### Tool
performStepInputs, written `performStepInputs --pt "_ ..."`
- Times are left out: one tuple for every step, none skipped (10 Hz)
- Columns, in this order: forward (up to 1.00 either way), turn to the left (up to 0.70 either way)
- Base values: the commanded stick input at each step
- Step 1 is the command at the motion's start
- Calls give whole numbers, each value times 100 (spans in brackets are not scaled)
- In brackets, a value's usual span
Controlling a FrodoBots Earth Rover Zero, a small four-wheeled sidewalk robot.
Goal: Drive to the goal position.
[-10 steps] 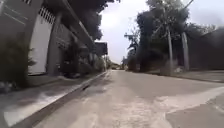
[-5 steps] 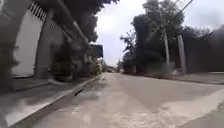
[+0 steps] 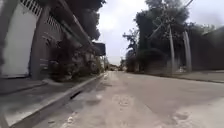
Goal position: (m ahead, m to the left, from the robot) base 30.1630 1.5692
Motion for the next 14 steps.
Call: performStepInputs --pt "70 0" --pt "70 0" --pt "70 0" --pt "70 0" --pt "70 0" --pt "70 0" --pt "70 -9" --pt "70 -35" --pt "70 -35" --pt "70 -35" --pt "70 -12" --pt "70 0" --pt "70 0" --pt "70 0"
